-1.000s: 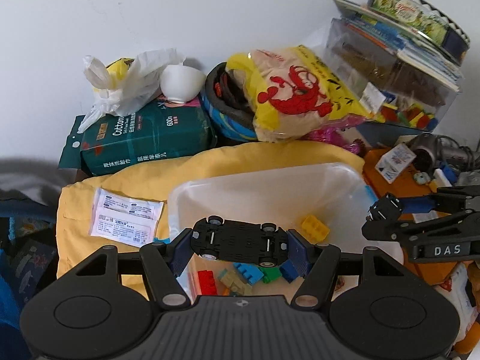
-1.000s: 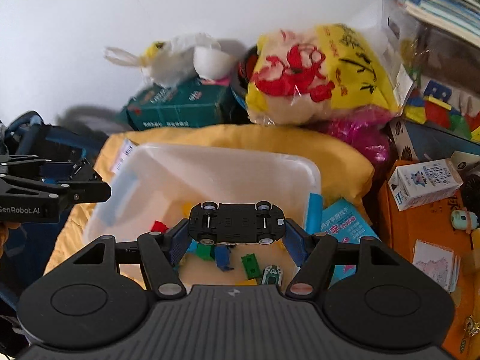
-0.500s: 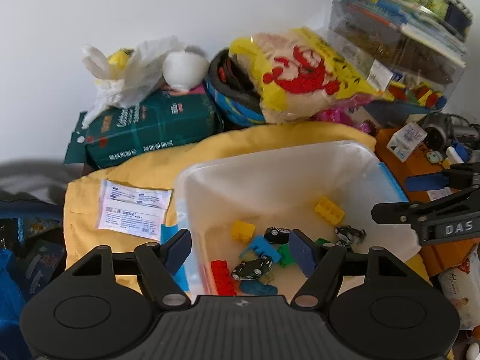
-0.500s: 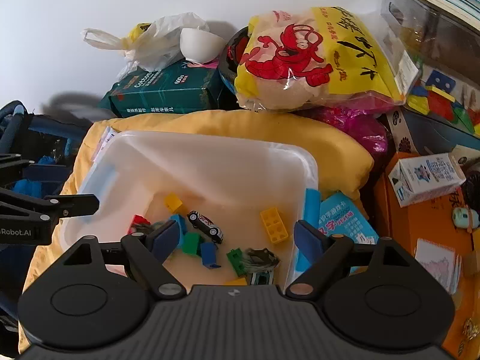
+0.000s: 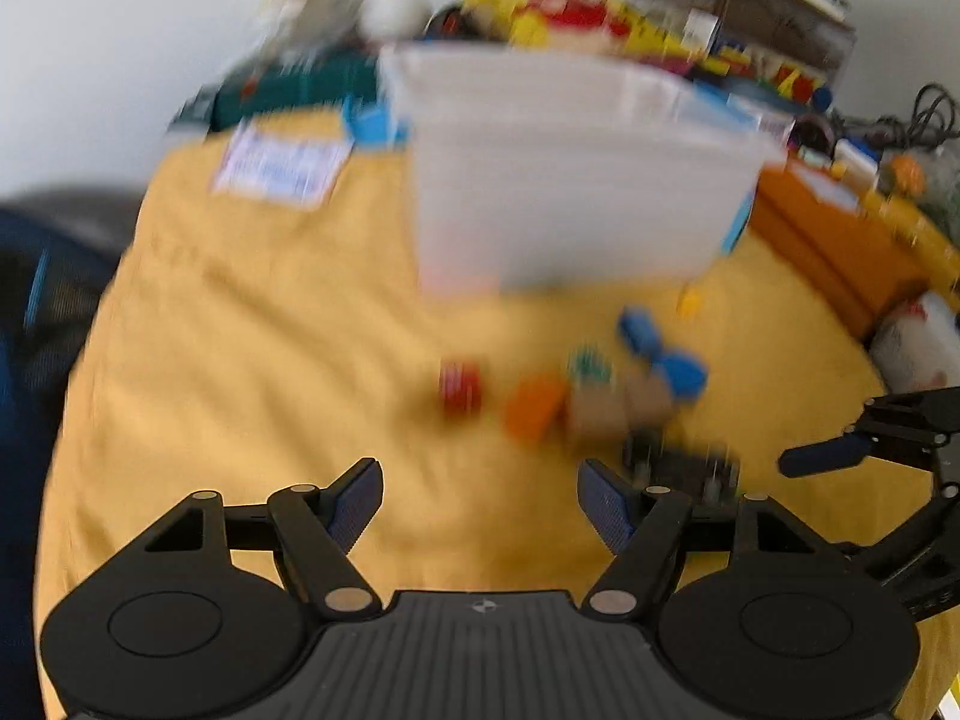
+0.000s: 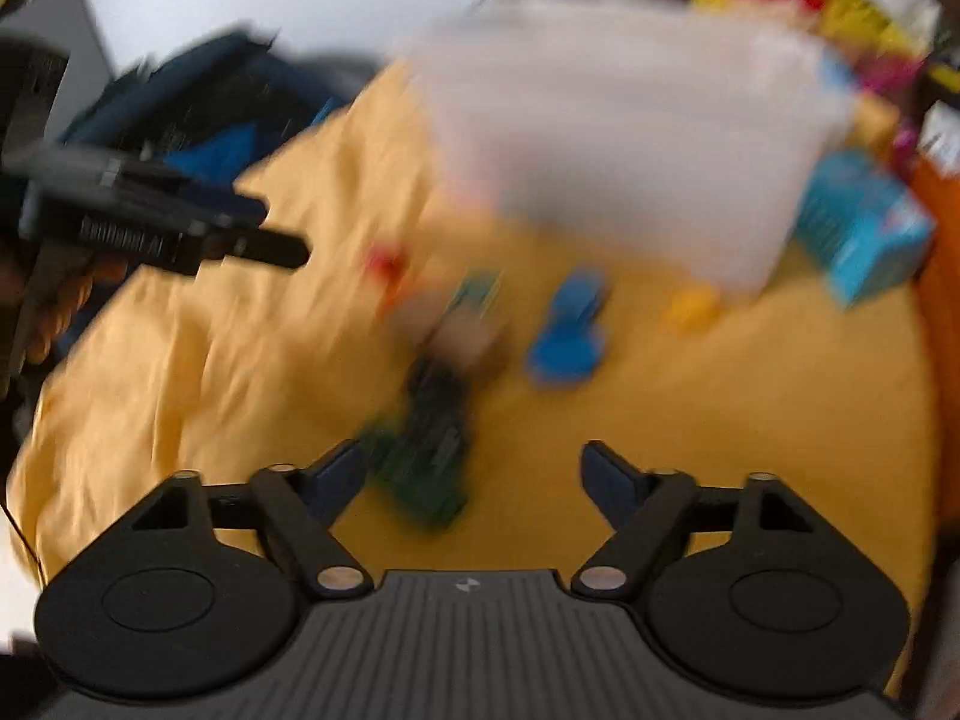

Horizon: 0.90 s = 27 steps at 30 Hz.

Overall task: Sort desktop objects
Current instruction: 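Move both open tools back to the remaining cars on the blanket, then grasp a black toy car with the left tool while the right grasps the green car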

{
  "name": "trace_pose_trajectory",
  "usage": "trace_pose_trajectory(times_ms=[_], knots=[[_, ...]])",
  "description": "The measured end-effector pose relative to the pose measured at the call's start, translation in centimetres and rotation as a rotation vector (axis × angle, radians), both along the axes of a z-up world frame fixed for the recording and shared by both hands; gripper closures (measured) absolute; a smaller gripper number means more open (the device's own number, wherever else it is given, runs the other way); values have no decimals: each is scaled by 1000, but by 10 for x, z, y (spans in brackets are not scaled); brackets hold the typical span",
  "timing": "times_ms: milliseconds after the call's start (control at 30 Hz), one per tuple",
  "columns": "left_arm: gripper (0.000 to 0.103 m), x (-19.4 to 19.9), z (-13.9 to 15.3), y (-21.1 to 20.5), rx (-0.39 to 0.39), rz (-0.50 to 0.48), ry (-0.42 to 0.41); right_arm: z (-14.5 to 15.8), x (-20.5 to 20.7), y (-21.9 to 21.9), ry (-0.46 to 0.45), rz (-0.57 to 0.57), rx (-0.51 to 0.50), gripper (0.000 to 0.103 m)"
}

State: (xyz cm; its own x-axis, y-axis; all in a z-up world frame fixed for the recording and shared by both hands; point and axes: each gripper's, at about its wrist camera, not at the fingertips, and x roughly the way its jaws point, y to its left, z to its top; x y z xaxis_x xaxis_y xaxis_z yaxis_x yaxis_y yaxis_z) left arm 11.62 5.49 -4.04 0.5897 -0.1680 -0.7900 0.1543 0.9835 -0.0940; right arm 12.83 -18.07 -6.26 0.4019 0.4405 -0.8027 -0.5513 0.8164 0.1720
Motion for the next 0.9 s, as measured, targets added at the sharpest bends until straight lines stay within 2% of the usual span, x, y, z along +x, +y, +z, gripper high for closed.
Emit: trace_pose_trajectory(times_ms=[100,200,233,267,300,333,367,400,567,700,900], knots=[[28,-17,-8,0,-2,-10,-4,-20,-12,17,-23,35,-50,29],[28,-26,-13,-2,7,-25,0,-25,-9,29,-63,53,-39,29],[28,-28,-14,-3,9,-25,2,-26,-8,31,-70,61,-34,34],[28,-29,-15,-4,10,-24,6,-26,-7,35,-84,75,-37,47],[28,-29,-16,-4,12,-20,7,-26,-9,37,-97,85,-45,53],[28,-31,-17,-6,10,-18,6,-25,-11,39,-104,89,-46,53],[28,-31,-17,-8,4,-18,4,-23,-13,36,-98,93,-29,65],[28,-31,-18,-12,-4,-23,4,-23,-16,32,-97,99,-20,68],[28,-18,-21,-54,-30,-102,-2,-9,-36,-9,-98,5,12,68],[28,-1,-27,-94,-62,-134,16,-6,-50,-48,-92,-85,-13,68],[28,27,-43,-121,6,-116,35,-16,-66,-86,-44,-197,-50,68]])
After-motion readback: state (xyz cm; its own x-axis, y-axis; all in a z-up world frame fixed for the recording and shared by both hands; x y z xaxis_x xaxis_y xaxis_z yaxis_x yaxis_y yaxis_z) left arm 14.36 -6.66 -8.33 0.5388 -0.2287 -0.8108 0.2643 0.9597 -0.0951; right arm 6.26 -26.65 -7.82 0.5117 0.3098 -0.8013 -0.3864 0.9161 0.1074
